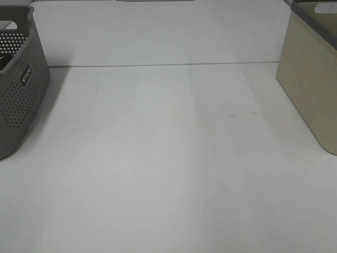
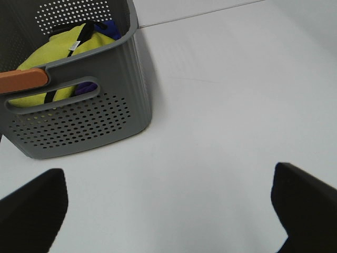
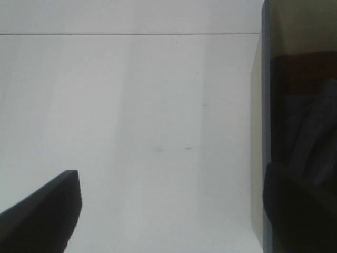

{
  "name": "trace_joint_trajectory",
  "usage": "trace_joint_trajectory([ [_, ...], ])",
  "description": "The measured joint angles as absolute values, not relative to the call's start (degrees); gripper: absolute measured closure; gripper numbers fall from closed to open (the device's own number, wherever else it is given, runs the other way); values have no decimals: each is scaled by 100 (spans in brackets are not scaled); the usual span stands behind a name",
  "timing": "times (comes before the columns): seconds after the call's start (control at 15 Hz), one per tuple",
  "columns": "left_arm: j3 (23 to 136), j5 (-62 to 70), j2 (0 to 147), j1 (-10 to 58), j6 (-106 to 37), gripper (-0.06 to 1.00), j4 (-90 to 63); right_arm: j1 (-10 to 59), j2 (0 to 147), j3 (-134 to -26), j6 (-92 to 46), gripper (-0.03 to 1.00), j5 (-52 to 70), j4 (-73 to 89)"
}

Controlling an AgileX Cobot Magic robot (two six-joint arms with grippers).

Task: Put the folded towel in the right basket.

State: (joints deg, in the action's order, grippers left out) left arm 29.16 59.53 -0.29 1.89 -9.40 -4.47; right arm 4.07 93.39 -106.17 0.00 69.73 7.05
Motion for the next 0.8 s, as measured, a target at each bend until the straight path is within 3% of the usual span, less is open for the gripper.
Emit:
trace_joint_trajectory([
  [0.53,2916,5953,-29,189,-940,-4,-447,407,6050,-5901,34,11,6961,498],
  [0.8,2916,5953,-29,189,-940,-4,-447,407,4538,-4171,34,11,6961,264],
])
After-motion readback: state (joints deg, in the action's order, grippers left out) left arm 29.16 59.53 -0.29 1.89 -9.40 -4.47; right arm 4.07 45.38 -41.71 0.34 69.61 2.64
